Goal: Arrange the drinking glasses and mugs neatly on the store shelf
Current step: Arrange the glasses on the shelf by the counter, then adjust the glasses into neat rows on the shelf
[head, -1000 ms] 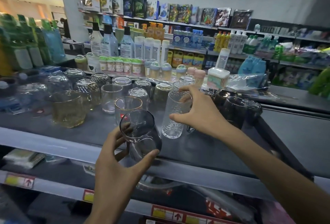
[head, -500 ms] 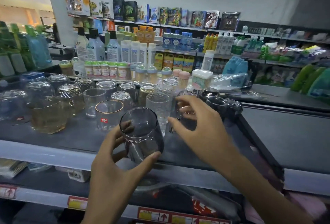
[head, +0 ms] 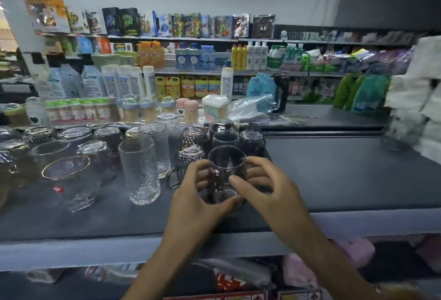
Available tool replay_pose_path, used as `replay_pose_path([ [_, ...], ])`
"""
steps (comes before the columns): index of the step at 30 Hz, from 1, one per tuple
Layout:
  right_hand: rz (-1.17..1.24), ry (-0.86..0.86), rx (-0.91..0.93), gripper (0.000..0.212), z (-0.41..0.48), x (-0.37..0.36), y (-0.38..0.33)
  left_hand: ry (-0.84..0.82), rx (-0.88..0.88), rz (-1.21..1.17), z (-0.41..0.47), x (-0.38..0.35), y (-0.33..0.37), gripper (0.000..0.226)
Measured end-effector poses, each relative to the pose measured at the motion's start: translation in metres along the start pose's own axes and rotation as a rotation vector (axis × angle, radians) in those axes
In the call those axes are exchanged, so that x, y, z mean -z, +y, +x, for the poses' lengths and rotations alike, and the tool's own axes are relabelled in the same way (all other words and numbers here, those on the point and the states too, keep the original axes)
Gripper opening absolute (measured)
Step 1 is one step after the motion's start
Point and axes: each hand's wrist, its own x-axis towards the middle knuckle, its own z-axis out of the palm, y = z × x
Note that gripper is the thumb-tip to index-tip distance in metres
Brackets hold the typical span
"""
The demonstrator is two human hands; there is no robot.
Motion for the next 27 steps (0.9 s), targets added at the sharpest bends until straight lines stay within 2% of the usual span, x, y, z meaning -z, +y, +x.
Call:
replay_pose_path([
  [7, 0.021, 0.062, -0.118, 0.029, 0.016, -0.002, 0.035, -0.015, -0.009, 0.132, 0.018, -0.017, -0.024, 0.074],
  [15, -0.011, 0.072, -0.108, 0.037, 0.016, -0.008, 0.042, -0.044, 0.007, 0.063, 0.016, -0.017, -0.024, 0.068],
  [19, -0.042, 0.066, -0.127, 0.045, 0.017, -0.005, 0.038, -0.029, -0.002, 0.045, 0.005, -0.008, -0.014, 0.075],
  [22, -0.134, 0.080, -0.088, 0.051, 0.005, 0.001, 0.033, 0.109, -0.064, 0.134, -0.012, -0.002, -0.008, 0.081],
  [25, -0.201, 0.122, -0.003, 0.050, -0.019, 0.013, 0.027, 0.211, -0.190, 0.151, -0.038, -0.017, 0.014, 0.065],
  [27, -0.187, 0.158, 0.044, 0.045, -0.032, 0.031, 0.023, 0.181, -0.270, 0.109, -0.050, -0.039, 0.035, 0.055],
])
